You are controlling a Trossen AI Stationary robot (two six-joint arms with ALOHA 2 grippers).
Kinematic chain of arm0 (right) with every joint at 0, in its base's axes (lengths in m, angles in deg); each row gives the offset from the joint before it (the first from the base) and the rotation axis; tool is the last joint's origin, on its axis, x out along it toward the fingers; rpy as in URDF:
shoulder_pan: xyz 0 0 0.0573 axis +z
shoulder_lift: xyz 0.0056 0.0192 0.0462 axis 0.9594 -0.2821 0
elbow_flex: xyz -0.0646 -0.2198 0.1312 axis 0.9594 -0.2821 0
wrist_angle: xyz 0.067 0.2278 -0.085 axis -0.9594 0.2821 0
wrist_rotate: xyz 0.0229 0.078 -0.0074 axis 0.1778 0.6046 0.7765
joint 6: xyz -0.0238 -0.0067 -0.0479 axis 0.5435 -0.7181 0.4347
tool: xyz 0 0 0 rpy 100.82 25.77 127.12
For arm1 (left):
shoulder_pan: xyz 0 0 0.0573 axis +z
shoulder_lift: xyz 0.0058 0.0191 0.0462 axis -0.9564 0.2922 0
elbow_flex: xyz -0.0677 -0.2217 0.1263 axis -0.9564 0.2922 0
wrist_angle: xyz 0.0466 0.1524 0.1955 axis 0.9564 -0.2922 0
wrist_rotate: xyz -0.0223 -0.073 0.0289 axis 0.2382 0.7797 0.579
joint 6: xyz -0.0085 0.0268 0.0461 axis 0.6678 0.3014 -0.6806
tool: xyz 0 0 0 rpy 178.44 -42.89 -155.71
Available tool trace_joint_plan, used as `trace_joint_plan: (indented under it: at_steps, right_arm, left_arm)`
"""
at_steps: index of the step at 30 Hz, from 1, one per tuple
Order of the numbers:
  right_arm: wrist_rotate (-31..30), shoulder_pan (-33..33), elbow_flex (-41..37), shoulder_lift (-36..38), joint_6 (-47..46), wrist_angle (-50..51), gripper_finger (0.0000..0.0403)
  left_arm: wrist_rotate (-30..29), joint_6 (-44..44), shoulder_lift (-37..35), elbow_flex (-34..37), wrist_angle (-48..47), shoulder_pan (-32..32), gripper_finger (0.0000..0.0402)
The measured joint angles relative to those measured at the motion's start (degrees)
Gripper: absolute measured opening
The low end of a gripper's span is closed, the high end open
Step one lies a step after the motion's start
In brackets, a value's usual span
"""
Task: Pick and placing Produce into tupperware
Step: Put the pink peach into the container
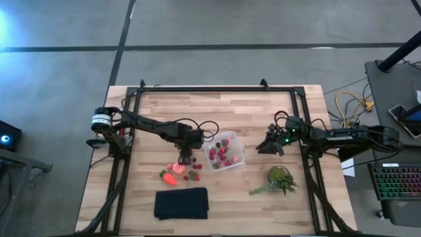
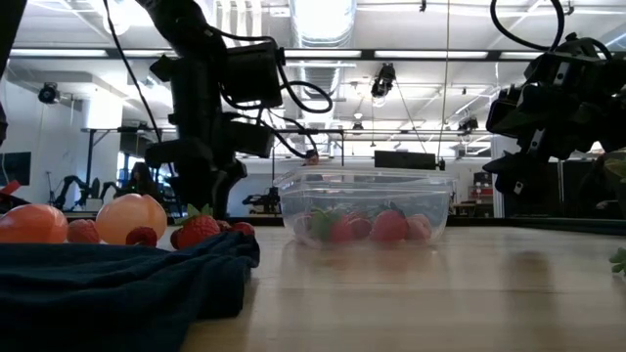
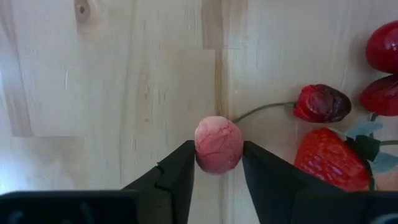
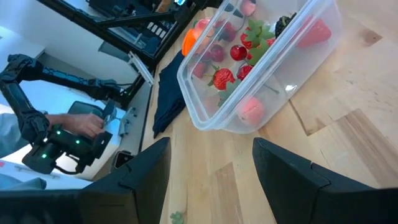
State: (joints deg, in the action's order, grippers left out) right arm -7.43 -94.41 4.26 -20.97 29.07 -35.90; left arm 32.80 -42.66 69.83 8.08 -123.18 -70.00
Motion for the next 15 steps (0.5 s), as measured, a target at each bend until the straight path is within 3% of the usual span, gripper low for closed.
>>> trace_joint_plan:
  at_steps: [10, 15]
  right_arm:
    - [0.0, 0.0, 0.0, 0.0, -0.3, 0.0, 0.0219]
    - [0.0, 0.0, 0.0, 0.0, -0.7, 0.0, 0.0219]
  left_arm:
    - [-0.7, 4.4, 0.0, -0.1, 2.4, 0.0, 0.0062]
    - [-1.0, 6.2, -2.5, -2.9, -1.8, -0.2, 0.0057]
